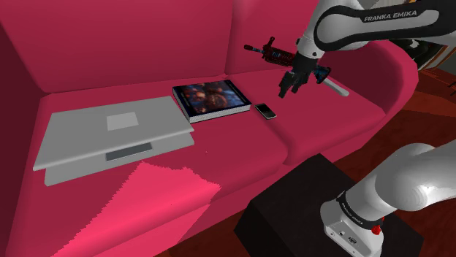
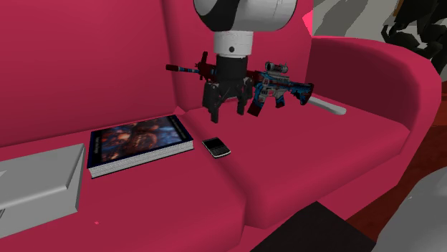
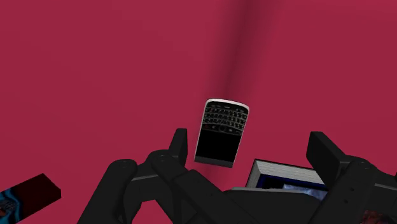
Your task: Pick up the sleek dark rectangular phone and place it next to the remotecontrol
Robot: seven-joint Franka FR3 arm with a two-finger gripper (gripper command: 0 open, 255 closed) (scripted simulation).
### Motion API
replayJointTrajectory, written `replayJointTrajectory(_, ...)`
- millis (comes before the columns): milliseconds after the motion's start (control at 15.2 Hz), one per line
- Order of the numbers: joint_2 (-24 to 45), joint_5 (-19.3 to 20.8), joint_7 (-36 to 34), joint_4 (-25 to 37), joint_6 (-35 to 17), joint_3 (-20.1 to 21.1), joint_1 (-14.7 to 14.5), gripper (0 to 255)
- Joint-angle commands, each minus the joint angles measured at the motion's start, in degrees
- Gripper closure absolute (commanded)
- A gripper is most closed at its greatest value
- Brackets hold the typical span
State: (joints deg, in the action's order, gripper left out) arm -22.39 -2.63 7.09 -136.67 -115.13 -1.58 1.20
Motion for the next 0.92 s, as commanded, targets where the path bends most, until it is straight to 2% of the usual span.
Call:
replayJointTrajectory(0, 4.6, -0.2, -0.2, 1.2, -2.9, -0.1, 0.1, 0)
replayJointTrajectory(462, 20.0, -1.2, -0.9, 6.8, -11.3, -0.3, 0.2, 0)
replayJointTrajectory(858, 23.1, -1.6, -0.7, 5.5, -15.6, -0.2, 0.1, 0)
